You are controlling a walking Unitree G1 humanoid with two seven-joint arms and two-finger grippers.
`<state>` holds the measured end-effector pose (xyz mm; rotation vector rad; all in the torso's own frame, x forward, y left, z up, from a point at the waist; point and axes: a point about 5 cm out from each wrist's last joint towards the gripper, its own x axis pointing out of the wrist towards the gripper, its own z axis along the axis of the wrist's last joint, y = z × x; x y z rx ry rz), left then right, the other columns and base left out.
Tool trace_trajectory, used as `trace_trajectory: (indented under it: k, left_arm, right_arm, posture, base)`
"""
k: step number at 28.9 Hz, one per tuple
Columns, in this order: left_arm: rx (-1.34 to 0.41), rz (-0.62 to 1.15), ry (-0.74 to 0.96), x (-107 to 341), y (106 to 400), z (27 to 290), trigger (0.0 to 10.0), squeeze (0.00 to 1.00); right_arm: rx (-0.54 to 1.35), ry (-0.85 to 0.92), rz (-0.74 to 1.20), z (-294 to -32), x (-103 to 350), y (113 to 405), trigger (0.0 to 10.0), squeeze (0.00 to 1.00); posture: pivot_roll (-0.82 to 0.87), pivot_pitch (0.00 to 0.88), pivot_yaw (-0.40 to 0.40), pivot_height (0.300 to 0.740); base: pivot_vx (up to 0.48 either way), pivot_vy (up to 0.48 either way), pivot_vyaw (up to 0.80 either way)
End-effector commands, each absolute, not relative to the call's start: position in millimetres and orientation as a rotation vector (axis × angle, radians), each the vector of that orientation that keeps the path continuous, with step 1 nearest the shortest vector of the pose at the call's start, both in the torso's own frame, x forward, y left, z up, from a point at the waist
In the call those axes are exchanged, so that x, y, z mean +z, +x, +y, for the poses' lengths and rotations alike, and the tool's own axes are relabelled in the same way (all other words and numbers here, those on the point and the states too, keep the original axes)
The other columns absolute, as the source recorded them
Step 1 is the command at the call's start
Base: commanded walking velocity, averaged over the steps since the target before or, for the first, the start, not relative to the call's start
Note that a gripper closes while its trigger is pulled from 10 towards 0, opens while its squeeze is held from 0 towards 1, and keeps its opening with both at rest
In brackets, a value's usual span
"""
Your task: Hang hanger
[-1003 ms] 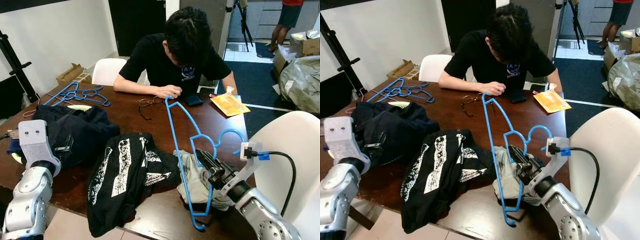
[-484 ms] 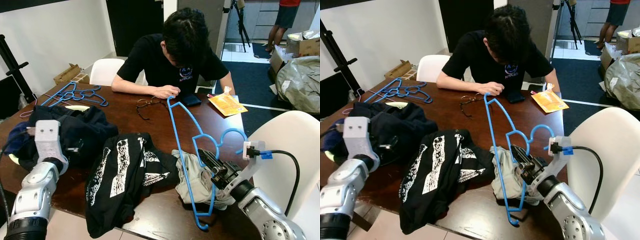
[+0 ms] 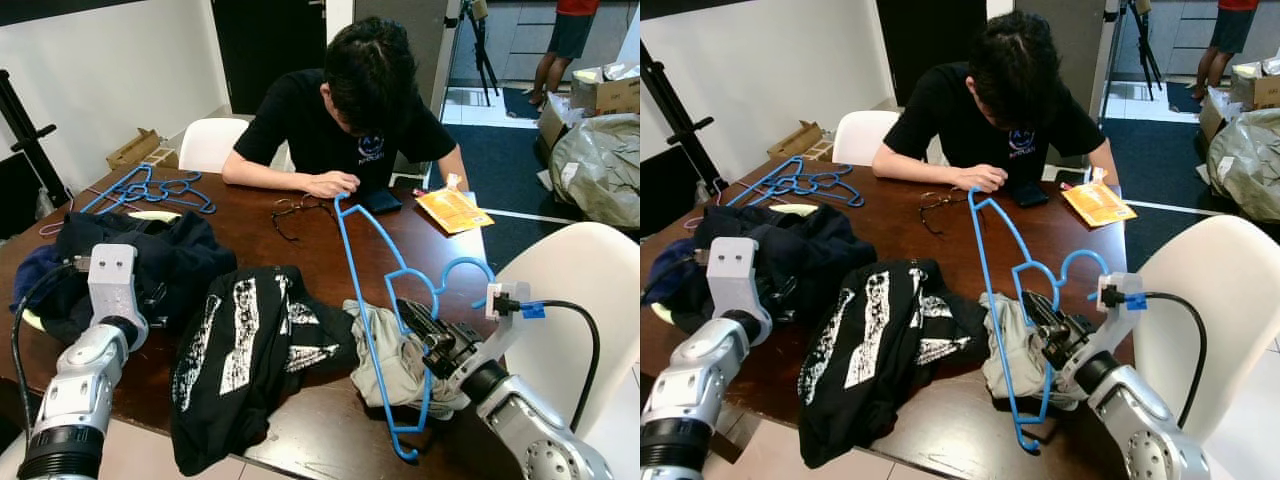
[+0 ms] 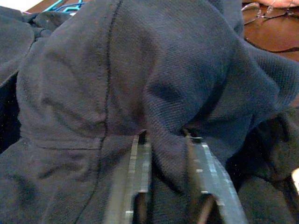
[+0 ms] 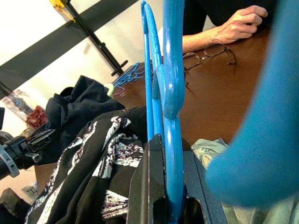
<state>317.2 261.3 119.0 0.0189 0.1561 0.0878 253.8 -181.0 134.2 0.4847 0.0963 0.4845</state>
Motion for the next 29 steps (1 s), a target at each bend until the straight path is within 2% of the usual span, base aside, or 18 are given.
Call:
trace_trajectory:
  k: [1, 7, 10, 12, 13, 14, 16, 18, 20, 21, 22, 23, 24, 26, 27, 29]
  left_arm:
    - [0.109, 0.179, 0.04, 116, 317, 269, 0.0, 0.0]
    - [0.141, 0.15, 0.061, 120, 317, 273, 0.0, 0.0]
    - [0.226, 0.05, 0.079, 142, 316, 284, 0.0, 0.0]
    - [0.33, -0.108, 0.11, 186, 313, 296, 0.0, 0.0]
    - [0.33, -0.108, 0.11, 186, 313, 296, 0.0, 0.0]
    - [0.359, -0.196, 0.144, 213, 311, 300, 0.0, 0.0]
    - [0.359, -0.196, 0.144, 213, 311, 300, 0.0, 0.0]
    - [0.346, -0.41, 0.228, 278, 308, 292, 0.0, 0.0]
    - [0.346, -0.41, 0.228, 278, 308, 292, 0.0, 0.0]
    - [0.287, -0.525, 0.249, 313, 307, 276, 1.8, 0.0]
    - [0.287, -0.525, 0.249, 313, 307, 276, 1.8, 0.0]
    - [0.22, -0.607, 0.244, 337, 306, 259, 3.3, 0.0]
    - [0.15, -0.664, 0.234, 354, 305, 242, 5.5, 0.0]
    - [0.15, -0.664, 0.234, 354, 305, 242, 5.5, 0.0]
    - [0.107, -0.703, 0.232, 364, 303, 229, 7.5, 0.0]
    - [0.107, -0.703, 0.232, 364, 303, 229, 7.5, 0.0]
  right_arm:
    - [0.476, 0.494, 0.124, -180, 129, 255, 10.0, 0.0]
    - [0.472, 0.5, 0.12, -180, 129, 256, 10.0, 0.0]
    - [0.47, 0.503, 0.118, -179, 128, 256, 10.0, 0.0]
    - [0.469, 0.509, 0.118, -179, 128, 256, 10.0, 0.0]
    - [0.469, 0.509, 0.118, -179, 128, 256, 10.0, 0.0]
    - [0.471, 0.514, 0.119, -179, 128, 257, 10.0, 0.0]
    - [0.471, 0.514, 0.119, -179, 128, 257, 10.0, 0.0]
    - [0.482, 0.523, 0.124, -178, 128, 258, 10.0, 0.0]
    - [0.482, 0.523, 0.124, -178, 128, 258, 10.0, 0.0]
    - [0.486, 0.525, 0.125, -177, 128, 258, 10.0, 0.0]
    - [0.486, 0.525, 0.125, -177, 128, 258, 10.0, 0.0]
    - [0.487, 0.527, 0.124, -176, 127, 259, 10.0, 0.0]
    - [0.485, 0.528, 0.122, -175, 127, 259, 10.0, 0.0]
    - [0.485, 0.528, 0.122, -175, 127, 259, 10.0, 0.0]
    - [0.483, 0.529, 0.119, -175, 127, 259, 10.0, 0.0]
    - [0.483, 0.529, 0.119, -175, 127, 259, 10.0, 0.0]
  posture:
    - [-0.02, 0.0, 0.047, 0.74]
    - [-0.02, 0.0, 0.052, 0.74]
    - [-0.02, 0.0, 0.05, 0.74]
    - [-0.02, 0.0, 0.05, 0.74]
    - [-0.02, 0.0, 0.05, 0.74]
    - [-0.01, 0.0, 0.042, 0.74]
    - [-0.01, 0.0, 0.042, 0.74]
    - [0.0, 0.0, 0.04, 0.74]
    - [0.0, 0.0, 0.04, 0.74]
    - [0.0, 0.0, 0.043, 0.74]
    - [0.0, 0.0, 0.043, 0.74]
    - [0.0, 0.0, 0.05, 0.74]
    - [-0.01, 0.0, 0.054, 0.74]
    - [-0.01, 0.0, 0.054, 0.74]
    - [-0.01, 0.0, 0.057, 0.74]
    - [-0.01, 0.0, 0.057, 0.74]
  base:
    - [0.0, 0.0, 0.0]
    - [0.0, 0.0, 0.0]
    - [0.0, 0.0, 0.0]
    - [0.0, 0.0, 0.0]
    - [0.0, 0.0, 0.0]
    - [0.0, 0.0, 0.0]
    - [0.0, 0.0, 0.0]
    - [0.0, 0.0, 0.0]
    - [0.0, 0.0, 0.0]
    - [0.0, 0.0, 0.0]
    - [0.0, 0.0, 0.0]
    - [0.0, 0.0, 0.0]
    - [0.0, 0.0, 0.0]
    - [0.0, 0.0, 0.0]
    - [0.0, 0.0, 0.0]
    - [0.0, 0.0, 0.0]
